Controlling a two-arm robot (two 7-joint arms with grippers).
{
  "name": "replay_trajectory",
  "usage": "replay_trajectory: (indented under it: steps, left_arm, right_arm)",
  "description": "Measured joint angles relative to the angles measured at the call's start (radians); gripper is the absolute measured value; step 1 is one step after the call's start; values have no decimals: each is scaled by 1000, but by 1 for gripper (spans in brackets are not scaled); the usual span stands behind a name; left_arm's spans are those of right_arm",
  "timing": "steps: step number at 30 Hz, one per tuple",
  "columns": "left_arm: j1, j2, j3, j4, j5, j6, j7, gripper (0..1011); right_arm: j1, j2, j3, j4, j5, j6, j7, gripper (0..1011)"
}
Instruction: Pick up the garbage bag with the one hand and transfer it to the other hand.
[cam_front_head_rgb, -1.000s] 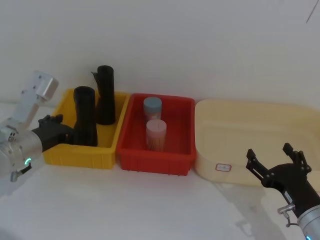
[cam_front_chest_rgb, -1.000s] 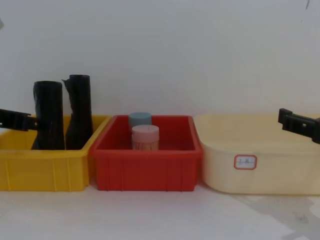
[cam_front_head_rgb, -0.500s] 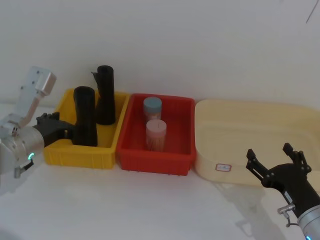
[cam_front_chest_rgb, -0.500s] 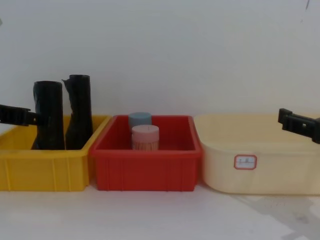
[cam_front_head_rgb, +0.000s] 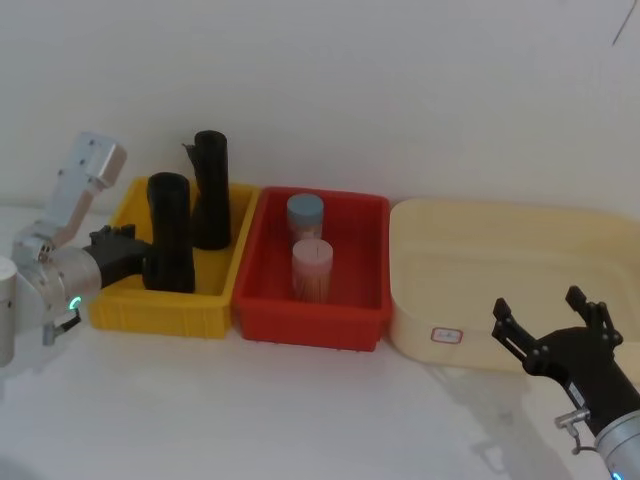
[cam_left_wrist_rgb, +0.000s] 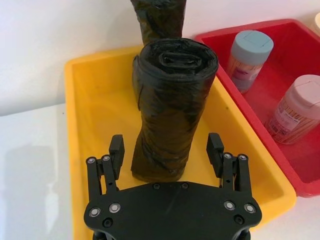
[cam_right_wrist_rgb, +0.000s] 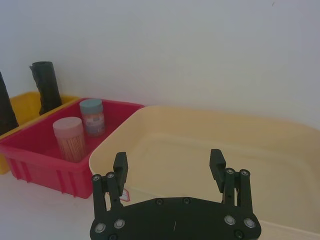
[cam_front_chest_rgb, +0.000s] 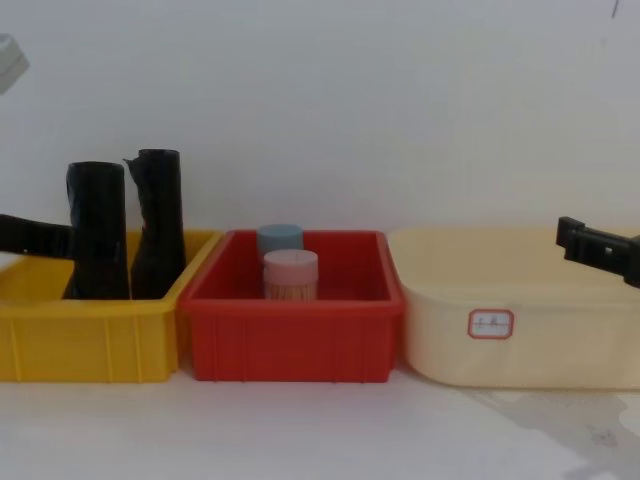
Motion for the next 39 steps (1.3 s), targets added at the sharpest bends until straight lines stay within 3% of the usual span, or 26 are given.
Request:
replay_trajectory:
  steps: [15,33,39]
  left_arm:
    - [-106,0,62,137,54,-30,-68,1000]
    - [-159,-9,81,212,79,-45,-90,1000]
    - [-165,-10,83,221,82,-47,-93,908]
  right_arm:
    - [0,0,0,0,0,0,0,1000]
    - [0,0,0,0,0,0,0,1000]
    - [0,0,0,0,0,0,0,1000]
